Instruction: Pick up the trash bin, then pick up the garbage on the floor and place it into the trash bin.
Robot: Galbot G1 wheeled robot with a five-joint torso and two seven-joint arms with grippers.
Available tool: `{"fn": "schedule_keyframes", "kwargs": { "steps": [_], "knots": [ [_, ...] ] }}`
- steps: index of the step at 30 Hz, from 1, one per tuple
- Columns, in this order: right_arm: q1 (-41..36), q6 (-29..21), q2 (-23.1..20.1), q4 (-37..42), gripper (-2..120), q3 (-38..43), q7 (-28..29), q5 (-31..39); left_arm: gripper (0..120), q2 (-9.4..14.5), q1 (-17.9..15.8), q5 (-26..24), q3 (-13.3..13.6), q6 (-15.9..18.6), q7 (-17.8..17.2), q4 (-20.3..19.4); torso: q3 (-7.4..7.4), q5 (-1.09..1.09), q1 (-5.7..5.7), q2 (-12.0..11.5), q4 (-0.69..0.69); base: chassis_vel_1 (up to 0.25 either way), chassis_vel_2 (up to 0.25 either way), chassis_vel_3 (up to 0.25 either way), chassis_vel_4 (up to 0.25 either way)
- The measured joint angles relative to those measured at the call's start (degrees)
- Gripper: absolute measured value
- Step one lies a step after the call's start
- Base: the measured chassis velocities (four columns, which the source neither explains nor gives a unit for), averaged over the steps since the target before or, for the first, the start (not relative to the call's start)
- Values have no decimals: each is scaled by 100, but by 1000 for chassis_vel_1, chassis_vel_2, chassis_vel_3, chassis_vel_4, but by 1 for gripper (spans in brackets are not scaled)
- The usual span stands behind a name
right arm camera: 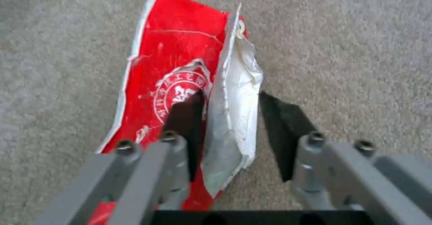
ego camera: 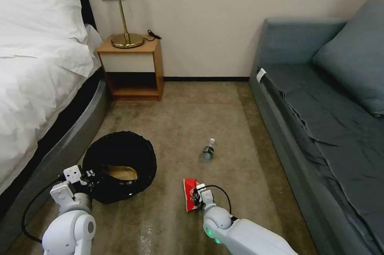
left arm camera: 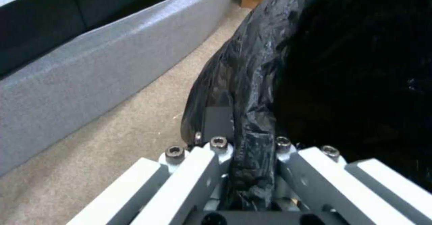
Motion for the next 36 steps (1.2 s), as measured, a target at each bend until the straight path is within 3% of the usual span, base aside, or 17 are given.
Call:
{"fn": "schedule_keyframes", "kwargs": {
  "steps": [5, 8, 14, 19, 20, 24, 28, 31, 36],
  "knots": [
    [-23, 48, -68, 66, 19, 6, -8, -26, 3, -2, -2, 3, 1, 0, -2, -1, 0, 0, 0, 0, 0, 0, 0, 0, 0],
    [-38, 72, -168, 184, 4, 18, -6, -26, 3, -7, -6, 5, 2, -2, -2, 0, 0, 0, 0, 0, 0, 0, 0, 0, 0],
    [-46, 126, -314, 410, 0, 107, 53, -47, 3, -15, -14, 5, 5, -3, -2, 2, 0, 1, 0, 0, 0, 0, 0, 0, 0],
    [193, 74, -1013, 1642, 0, 627, 265, 117, 3, -13, -21, -1, 8, -3, -3, 2, 0, -1, 0, 0, -2, 0, 0, 0, 0],
    [193, 74, -1013, 1642, 0, 627, 265, 117, 3, -13, -21, -1, 8, -3, -3, 2, 0, -1, 0, 0, -2, 0, 0, 0, 0],
    [645, -47, -1278, 2980, 0, 857, 401, 552, 3, -18, -36, 2, 62, -2, -2, 27, 0, -1, 0, 0, -1, 0, 0, 0, 0],
    [985, -66, -1248, 3639, 0, 793, 508, 926, 3, -33, -41, 33, 118, -1, -2, 49, 0, -1, 0, 1, 0, 0, 0, 0, 0],
    [1556, -40, -838, 4246, 0, 254, 807, 1456, 3, -55, -48, 86, 223, 12, 0, 77, 0, -3, 0, 1, 0, 0, 0, 0, 0],
    [1913, 3, -330, 4205, 0, -581, 930, 1560, 3, -88, -70, 138, 299, 39, -1, 92, 0, -2, 0, 1, 2, 0, 0, 0, 0]
  ]
}}
